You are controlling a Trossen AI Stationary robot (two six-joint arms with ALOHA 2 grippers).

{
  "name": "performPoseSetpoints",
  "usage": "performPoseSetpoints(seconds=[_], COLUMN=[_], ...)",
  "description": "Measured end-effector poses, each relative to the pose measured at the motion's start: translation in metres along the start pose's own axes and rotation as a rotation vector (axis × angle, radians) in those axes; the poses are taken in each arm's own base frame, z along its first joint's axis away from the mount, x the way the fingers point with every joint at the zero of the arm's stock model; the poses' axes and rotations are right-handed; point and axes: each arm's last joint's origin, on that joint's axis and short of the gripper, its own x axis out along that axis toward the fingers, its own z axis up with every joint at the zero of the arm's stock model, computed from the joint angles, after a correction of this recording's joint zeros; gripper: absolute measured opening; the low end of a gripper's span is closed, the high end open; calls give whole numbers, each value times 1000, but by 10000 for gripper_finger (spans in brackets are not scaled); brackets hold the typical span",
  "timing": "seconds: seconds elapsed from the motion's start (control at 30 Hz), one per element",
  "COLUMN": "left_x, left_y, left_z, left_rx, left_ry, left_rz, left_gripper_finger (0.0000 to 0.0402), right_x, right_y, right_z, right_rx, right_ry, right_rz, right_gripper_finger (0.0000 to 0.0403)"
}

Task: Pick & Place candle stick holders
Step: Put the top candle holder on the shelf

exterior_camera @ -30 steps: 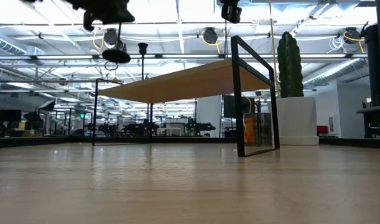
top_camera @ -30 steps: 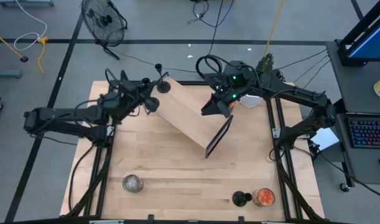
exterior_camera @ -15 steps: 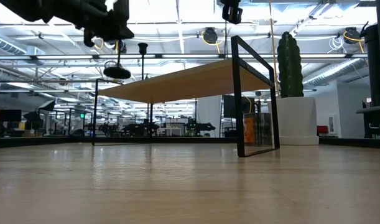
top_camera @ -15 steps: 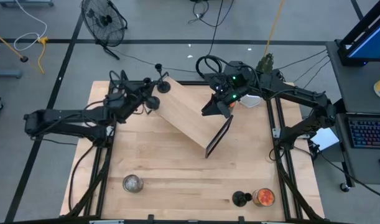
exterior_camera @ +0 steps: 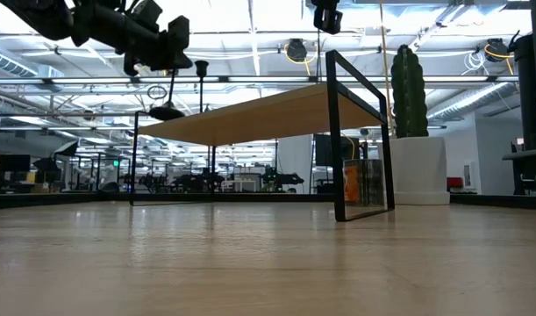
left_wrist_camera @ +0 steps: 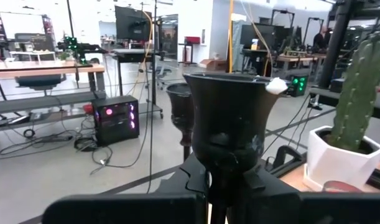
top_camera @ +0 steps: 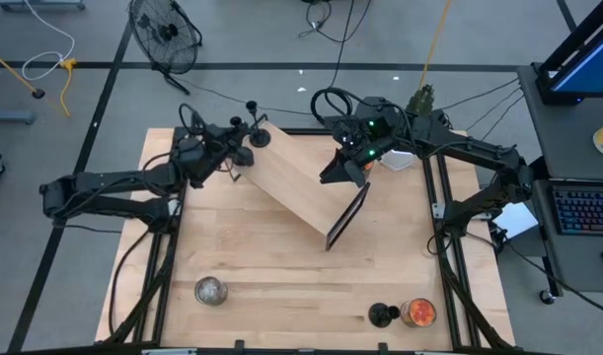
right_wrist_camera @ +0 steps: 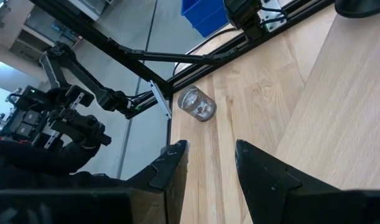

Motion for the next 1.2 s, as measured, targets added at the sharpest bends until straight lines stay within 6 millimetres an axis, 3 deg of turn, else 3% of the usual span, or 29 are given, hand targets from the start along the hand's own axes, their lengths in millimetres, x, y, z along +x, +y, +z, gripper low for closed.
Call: performPoseSetpoints(seconds=[1.2], left_x=[17], left_y=[4], left_z=[-14], left_rx=[3], left_ry=[54], left_rz=[-10], left_gripper_finger=[19], right_x=[0], right_y=[0], right_z=[0], right_rx=[-4], right_ry=[3], right_rz=[-1], right_gripper_finger=[128])
